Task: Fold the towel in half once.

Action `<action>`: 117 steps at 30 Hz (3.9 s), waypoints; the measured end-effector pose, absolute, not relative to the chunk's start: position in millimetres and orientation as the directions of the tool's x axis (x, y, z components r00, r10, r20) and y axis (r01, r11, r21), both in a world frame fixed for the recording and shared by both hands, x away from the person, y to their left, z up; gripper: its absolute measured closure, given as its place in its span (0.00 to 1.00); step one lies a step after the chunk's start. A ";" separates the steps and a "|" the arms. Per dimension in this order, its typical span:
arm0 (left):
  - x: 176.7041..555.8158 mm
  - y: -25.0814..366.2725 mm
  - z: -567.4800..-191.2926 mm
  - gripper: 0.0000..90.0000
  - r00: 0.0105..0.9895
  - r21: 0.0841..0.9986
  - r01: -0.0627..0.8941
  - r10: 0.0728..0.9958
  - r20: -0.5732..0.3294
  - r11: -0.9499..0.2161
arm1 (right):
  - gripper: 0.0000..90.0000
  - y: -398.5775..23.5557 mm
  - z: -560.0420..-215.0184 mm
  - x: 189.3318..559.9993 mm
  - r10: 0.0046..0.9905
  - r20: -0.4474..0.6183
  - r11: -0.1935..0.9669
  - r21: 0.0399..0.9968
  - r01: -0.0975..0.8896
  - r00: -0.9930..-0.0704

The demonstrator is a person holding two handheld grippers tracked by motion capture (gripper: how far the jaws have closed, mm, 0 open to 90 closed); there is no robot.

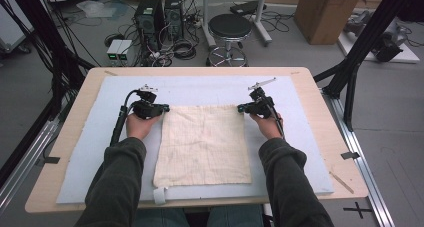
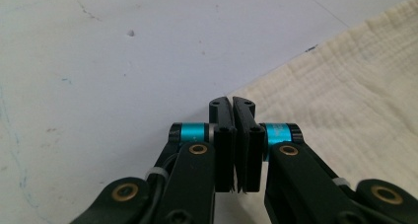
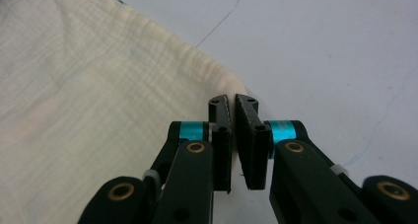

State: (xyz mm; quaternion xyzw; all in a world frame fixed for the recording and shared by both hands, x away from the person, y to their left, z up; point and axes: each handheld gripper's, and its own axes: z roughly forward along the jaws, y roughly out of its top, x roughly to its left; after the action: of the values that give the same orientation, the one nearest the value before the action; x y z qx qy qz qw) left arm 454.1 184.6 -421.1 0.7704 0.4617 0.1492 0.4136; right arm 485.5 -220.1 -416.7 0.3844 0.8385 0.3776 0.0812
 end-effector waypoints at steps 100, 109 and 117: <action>269.9 205.5 -409.2 0.96 0.788 0.858 0.299 0.616 0.025 -0.417 | 0.94 -241.7 -407.5 322.2 0.485 0.119 0.516 0.761 0.393 -0.866; 259.4 199.7 -416.9 0.96 0.812 0.846 0.282 0.582 0.041 -0.453 | 0.93 -245.0 -413.0 314.5 0.490 0.108 0.518 0.762 0.389 -0.865; 252.8 202.1 -419.4 0.96 0.818 0.840 0.279 0.573 0.046 -0.465 | 0.93 -244.3 -416.0 309.6 0.480 0.102 0.525 0.762 0.379 -0.871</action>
State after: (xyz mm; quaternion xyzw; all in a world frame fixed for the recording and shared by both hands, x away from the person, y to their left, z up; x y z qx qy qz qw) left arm 252.8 202.1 -419.4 0.8403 0.2534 0.1632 0.4506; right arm 309.6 -244.3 -416.0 0.2465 0.8712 0.4202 0.0605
